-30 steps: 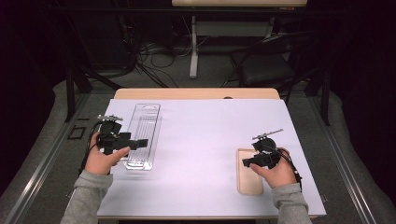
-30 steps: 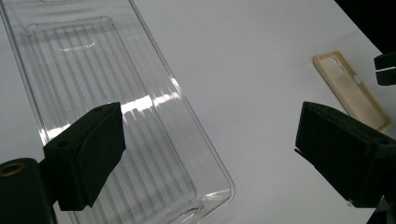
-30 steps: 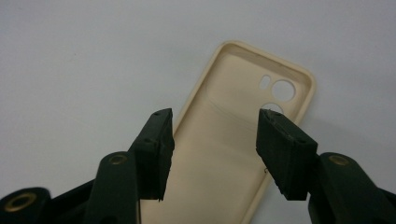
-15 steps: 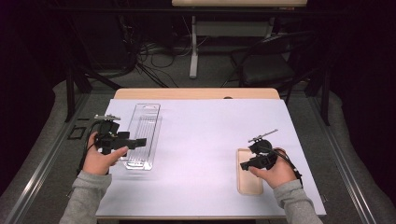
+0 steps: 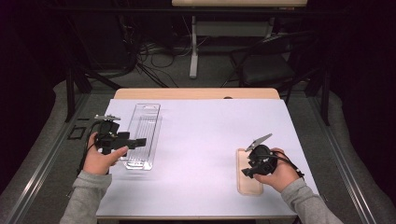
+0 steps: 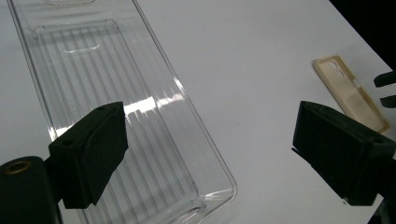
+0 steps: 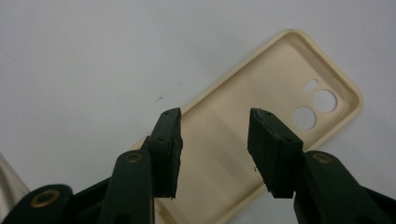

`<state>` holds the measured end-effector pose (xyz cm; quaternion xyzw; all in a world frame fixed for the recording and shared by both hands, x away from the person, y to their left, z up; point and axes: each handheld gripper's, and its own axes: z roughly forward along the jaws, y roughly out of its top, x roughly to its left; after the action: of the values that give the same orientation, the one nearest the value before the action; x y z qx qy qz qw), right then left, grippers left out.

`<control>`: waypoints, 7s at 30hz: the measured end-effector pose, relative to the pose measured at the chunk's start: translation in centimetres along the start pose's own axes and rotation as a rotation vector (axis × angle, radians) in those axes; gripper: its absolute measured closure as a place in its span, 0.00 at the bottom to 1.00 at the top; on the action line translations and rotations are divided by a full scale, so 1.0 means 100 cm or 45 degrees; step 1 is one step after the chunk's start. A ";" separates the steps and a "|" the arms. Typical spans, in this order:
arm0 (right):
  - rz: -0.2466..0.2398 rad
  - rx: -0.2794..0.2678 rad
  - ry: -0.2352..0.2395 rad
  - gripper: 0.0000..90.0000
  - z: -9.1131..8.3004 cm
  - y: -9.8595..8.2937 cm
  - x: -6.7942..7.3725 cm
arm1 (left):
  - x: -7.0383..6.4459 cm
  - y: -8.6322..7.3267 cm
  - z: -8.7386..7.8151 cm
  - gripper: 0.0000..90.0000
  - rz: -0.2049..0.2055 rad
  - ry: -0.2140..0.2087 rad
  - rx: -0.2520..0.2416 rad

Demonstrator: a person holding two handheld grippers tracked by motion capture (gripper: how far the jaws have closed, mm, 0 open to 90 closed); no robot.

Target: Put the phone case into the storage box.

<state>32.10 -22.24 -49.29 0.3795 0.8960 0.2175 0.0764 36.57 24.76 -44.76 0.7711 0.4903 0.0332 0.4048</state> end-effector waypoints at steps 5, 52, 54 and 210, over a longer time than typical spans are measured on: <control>-0.139 0.047 0.034 0.65 -0.003 -0.004 0.003 | 0.000 0.000 0.000 0.12 0.002 0.001 -0.001; -0.686 0.420 0.146 0.82 0.015 -0.010 0.037 | -0.001 -0.001 0.004 0.15 0.002 0.005 0.011; -0.685 0.423 0.141 0.83 0.016 -0.011 0.037 | 0.000 -0.001 0.004 0.15 0.002 0.005 0.011; -1.155 -0.307 -0.182 0.98 0.031 0.097 0.128 | -0.032 0.001 0.034 0.31 0.045 -0.179 0.001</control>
<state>30.28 -6.10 -47.34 -0.0475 0.9322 0.2378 0.2686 36.50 20.20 -45.88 0.7802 0.4470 -0.0142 0.4373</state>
